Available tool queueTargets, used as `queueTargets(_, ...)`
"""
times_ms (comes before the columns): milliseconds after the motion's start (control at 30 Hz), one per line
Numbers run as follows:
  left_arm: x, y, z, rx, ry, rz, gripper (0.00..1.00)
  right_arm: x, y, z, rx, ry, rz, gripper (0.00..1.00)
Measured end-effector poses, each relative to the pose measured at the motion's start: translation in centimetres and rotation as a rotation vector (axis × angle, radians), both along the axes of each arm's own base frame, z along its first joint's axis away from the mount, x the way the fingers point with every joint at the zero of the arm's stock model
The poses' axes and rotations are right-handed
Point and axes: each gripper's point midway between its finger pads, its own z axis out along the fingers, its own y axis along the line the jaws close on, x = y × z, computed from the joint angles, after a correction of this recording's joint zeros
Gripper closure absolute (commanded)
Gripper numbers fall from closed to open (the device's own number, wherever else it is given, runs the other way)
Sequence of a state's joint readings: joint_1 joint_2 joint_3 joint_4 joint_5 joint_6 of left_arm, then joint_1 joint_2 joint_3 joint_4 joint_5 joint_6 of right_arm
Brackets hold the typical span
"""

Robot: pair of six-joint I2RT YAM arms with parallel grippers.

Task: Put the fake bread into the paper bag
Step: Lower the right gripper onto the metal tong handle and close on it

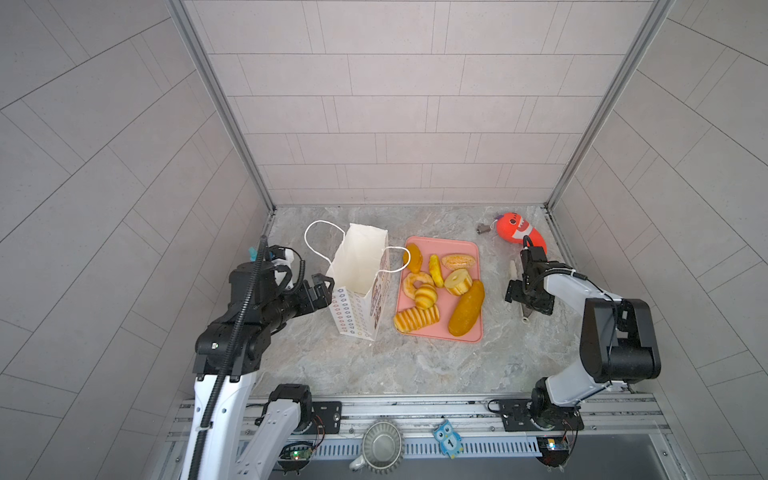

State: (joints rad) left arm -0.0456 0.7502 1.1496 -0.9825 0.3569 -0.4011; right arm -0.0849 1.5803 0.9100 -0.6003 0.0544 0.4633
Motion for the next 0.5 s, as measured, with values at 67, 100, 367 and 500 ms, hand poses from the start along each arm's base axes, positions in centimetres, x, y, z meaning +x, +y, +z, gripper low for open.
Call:
queueTargets(67,0.0,0.0,0.0,0.002,0.002,-0.001,0.0,0.1,-0.1,-0.4,-0.001,0.005,-0.001,0.11)
queueTargets(100,0.0,0.0,-0.1,0.002,0.003,0.0,0.0,0.1,-0.1,-0.6,-0.003,0.009,-0.002,0.11)
queueTargets(367,-0.2,0.1,-0.2,0.005,0.013,0.002,0.0,0.9,-0.8,-0.9,-0.007,-0.002,-0.021,0.12)
queueTargets(500,-0.1,0.2,-0.2,0.012,0.015,0.003,0.0,1.6,-1.1,-1.0,-0.004,-0.019,-0.029,0.13)
